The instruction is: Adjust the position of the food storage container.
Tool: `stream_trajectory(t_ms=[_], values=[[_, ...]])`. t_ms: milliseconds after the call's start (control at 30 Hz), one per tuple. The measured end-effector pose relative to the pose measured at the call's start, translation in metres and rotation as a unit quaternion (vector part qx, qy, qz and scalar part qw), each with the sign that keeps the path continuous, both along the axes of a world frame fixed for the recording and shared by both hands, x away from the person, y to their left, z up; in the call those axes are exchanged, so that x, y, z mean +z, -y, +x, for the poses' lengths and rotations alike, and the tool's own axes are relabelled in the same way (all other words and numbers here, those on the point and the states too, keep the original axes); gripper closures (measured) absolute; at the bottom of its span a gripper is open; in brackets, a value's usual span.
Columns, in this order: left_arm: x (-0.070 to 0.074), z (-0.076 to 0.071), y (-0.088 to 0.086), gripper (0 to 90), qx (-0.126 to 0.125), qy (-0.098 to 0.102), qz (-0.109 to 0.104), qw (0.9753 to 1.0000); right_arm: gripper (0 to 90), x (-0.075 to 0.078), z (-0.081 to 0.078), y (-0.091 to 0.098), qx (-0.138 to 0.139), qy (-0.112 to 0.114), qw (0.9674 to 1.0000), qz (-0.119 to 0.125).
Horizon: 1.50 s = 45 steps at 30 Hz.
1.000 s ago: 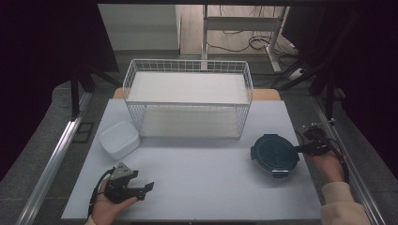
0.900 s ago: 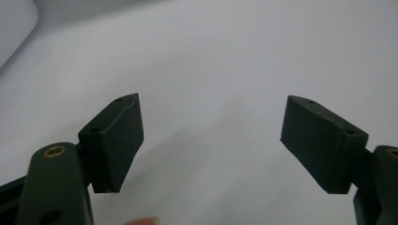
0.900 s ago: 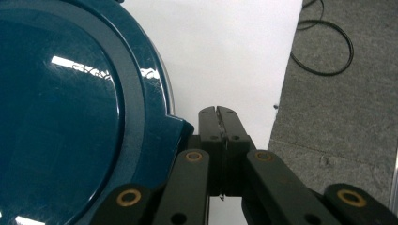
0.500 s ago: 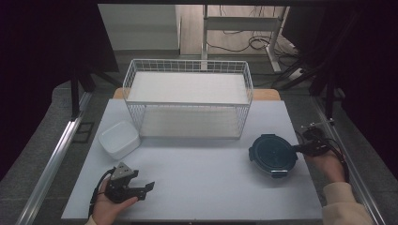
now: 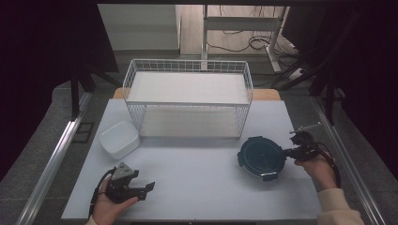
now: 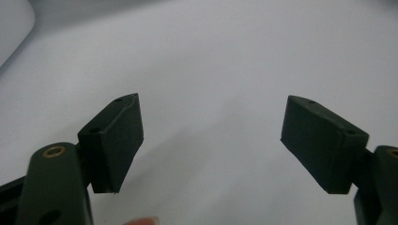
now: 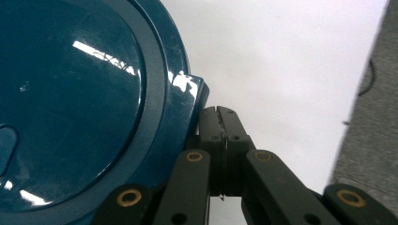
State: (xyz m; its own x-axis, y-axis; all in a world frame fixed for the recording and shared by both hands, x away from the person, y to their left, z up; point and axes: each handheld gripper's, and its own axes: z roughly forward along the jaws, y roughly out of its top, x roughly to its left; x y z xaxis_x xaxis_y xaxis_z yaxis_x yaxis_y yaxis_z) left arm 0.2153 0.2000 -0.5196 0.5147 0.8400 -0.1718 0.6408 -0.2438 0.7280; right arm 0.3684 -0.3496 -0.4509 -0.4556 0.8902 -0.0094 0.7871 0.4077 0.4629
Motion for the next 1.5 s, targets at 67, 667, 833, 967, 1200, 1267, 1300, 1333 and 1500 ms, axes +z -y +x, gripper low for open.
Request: stream_trajectory(t_ms=[67,667,833,967,1200,1267,1300,1333,1500], values=[[0.000,0.000,0.000,21.0,0.001,0.001,-0.001,1.0000,89.5,0.000,-0.001,-0.002,0.001,0.002,1.0000,-0.002],[0.001,-0.001,0.001,21.0,-0.001,0.000,0.000,1.0000,89.5,0.001,-0.022,-0.053,0.045,-0.006,0.9988,-0.019],[0.000,-0.001,0.001,21.0,0.000,0.001,-0.001,1.0000,89.5,0.003,-0.027,-0.063,0.060,-0.002,0.9979,-0.023],[0.001,-0.001,0.001,21.0,-0.001,0.001,0.000,1.0000,89.5,0.003,-0.028,-0.067,0.066,-0.002,0.9976,-0.024],[0.001,-0.001,0.002,21.0,-0.002,0.000,0.000,1.0000,89.5,0.003,-0.028,-0.071,0.068,0.000,0.9972,-0.033],[0.001,-0.001,0.002,21.0,-0.002,0.001,0.000,1.0000,89.6,0.003,-0.029,-0.073,0.068,0.000,0.9971,-0.035],[0.001,-0.001,0.002,21.0,-0.003,0.001,0.000,1.0000,89.6,0.003,-0.029,-0.073,0.068,0.000,0.9971,-0.035],[0.001,-0.001,0.002,21.0,-0.002,0.000,0.000,1.0000,89.6,0.003,-0.029,-0.074,0.069,-0.001,0.9970,-0.034],[0.000,0.000,0.002,21.0,-0.002,0.000,0.000,1.0000,89.6,0.002,-0.031,-0.079,0.072,-0.003,0.9970,-0.027]])
